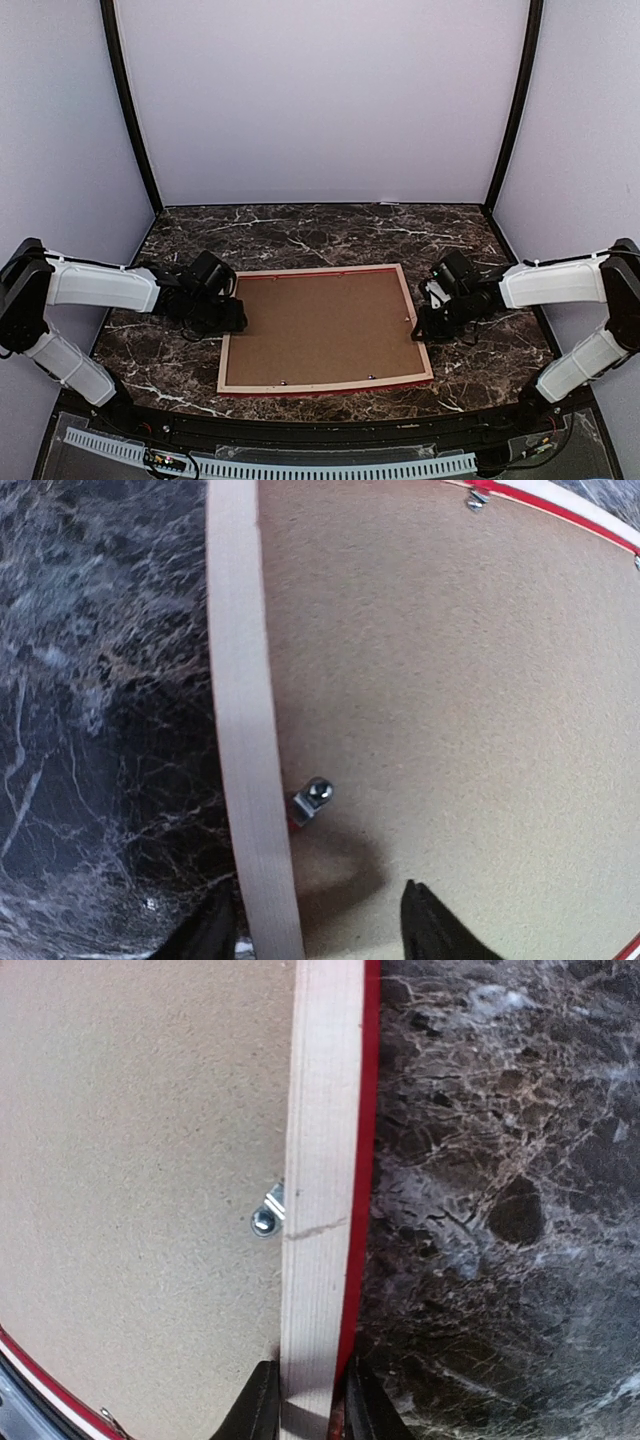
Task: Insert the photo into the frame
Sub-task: Pick up the photo frame from the center of the board.
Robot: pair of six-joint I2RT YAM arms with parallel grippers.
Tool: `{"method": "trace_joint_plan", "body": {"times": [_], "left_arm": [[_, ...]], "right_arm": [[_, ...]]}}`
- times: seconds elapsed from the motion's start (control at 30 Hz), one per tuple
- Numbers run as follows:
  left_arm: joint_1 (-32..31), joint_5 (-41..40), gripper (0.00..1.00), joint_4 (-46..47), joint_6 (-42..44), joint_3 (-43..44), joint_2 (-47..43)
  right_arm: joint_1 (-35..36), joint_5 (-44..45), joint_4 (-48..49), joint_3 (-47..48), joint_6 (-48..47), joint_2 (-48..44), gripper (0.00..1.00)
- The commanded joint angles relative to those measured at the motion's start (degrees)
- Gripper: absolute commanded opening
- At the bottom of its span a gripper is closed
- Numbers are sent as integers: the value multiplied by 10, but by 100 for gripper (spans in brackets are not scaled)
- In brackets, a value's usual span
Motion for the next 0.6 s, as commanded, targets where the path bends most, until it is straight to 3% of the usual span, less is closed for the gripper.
{"method": "trace_joint_plan", "body": {"times": [0.0,0.1,0.27,0.57], "left_arm": [[-3,-6,67,-18,35,29,-24],[-13,-4,78,-3,69,35,-46],[-89,-20,81,33,133,47,-55],[-256,-89,85,16,288,127,24]], "right_arm": [[11,56,-14,-1,8,4,17],[10,72,-11,13,9,16,10],[4,74,20,52,15,60,0],[-39,13,3,172,-25,128,0]]}}
